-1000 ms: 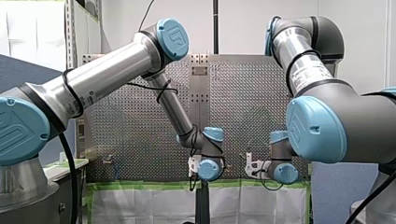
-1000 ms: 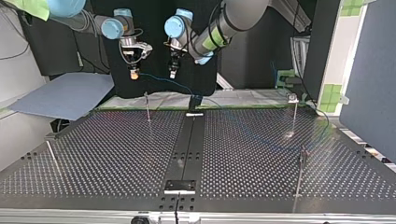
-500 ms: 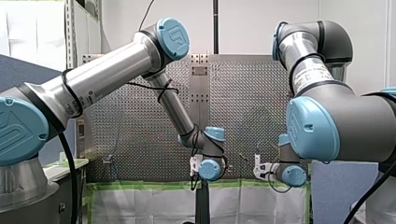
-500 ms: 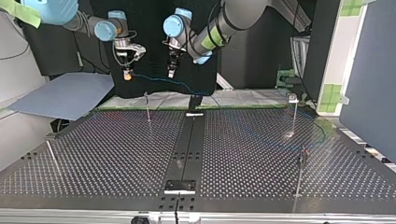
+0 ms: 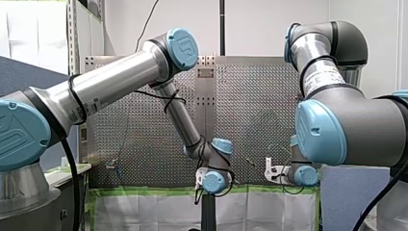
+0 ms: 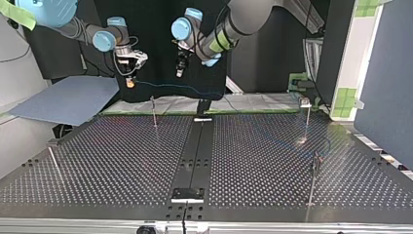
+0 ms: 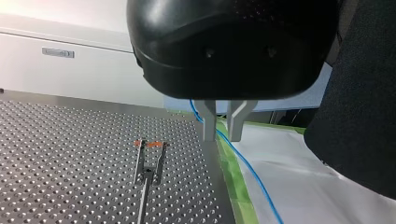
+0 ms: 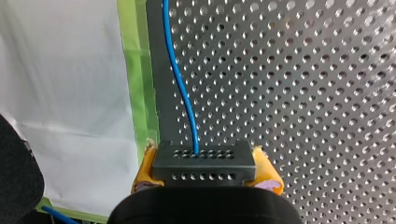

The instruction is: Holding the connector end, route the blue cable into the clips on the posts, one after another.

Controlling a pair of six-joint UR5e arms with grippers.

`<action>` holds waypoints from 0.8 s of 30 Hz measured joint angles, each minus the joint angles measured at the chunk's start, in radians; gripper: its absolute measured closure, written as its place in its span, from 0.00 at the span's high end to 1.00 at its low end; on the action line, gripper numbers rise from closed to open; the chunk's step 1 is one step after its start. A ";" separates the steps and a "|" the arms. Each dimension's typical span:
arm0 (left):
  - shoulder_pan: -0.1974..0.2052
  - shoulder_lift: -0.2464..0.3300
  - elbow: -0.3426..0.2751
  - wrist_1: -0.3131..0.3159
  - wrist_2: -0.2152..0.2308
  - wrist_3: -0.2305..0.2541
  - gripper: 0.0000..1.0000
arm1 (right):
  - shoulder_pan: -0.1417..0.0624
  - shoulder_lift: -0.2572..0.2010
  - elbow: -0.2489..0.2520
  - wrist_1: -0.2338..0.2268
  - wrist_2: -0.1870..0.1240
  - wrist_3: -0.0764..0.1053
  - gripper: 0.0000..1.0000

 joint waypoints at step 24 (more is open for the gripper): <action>-0.015 -0.054 0.137 -0.087 -0.004 -0.022 0.24 | -0.061 0.000 -0.104 0.062 -0.167 0.031 0.00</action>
